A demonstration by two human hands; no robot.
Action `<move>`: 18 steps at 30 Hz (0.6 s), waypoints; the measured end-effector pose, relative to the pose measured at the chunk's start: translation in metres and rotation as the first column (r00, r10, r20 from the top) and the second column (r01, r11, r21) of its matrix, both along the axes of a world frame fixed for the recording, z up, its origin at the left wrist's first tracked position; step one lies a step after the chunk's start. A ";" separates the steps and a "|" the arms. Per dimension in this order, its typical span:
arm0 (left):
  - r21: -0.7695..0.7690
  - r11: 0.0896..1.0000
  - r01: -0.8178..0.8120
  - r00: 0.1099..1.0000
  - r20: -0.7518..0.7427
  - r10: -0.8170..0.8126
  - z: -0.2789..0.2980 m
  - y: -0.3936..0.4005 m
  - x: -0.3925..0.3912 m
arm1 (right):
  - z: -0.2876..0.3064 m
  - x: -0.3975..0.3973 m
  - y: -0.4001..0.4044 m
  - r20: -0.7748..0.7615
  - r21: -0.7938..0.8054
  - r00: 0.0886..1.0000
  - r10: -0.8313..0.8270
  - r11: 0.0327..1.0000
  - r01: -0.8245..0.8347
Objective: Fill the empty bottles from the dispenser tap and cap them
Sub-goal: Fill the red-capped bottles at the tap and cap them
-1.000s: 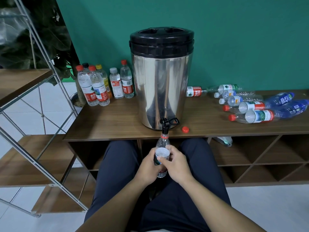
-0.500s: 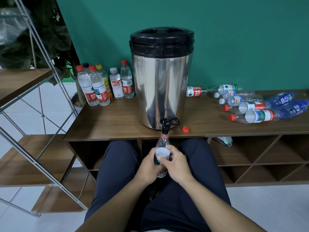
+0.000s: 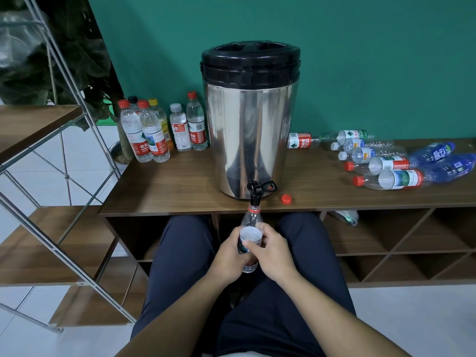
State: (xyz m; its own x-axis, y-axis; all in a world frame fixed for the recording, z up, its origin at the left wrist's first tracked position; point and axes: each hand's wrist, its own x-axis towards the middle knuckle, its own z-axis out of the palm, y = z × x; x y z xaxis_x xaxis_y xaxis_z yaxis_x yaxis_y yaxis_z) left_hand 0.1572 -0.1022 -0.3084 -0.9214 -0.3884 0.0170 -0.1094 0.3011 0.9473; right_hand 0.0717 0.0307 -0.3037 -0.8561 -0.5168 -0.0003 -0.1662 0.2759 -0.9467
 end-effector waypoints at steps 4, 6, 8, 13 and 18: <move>0.005 1.000 -0.001 1.000 0.002 0.001 0.000 0.000 0.000 | 0.002 0.001 0.001 -0.004 -0.005 1.000 0.001 1.000 -0.001; 0.002 1.000 -0.002 1.000 0.001 0.002 0.000 0.000 -0.001 | 0.003 0.001 0.001 -0.006 -0.005 1.000 0.000 1.000 0.000; 0.001 1.000 -0.001 1.000 0.002 0.001 0.000 0.000 -0.001 | 0.003 0.001 0.001 -0.006 -0.003 1.000 0.001 1.000 -0.001; 0.004 1.000 -0.001 1.000 0.006 0.001 0.000 0.000 -0.001 | 0.002 0.001 0.000 0.003 -0.012 1.000 0.008 1.000 -0.008; 0.007 1.000 -0.001 1.000 0.006 0.001 0.000 0.000 -0.001 | 0.001 0.001 0.000 -0.007 -0.006 1.000 0.001 1.000 -0.001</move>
State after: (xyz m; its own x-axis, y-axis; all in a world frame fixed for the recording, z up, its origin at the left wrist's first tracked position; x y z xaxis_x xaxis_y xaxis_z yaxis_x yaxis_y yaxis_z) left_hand 0.1565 -0.1018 -0.3086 -0.9209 -0.3896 0.0085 -0.1159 0.2946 0.9486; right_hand 0.0722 0.0310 -0.3026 -0.8555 -0.5178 0.0087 -0.1729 0.2697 -0.9473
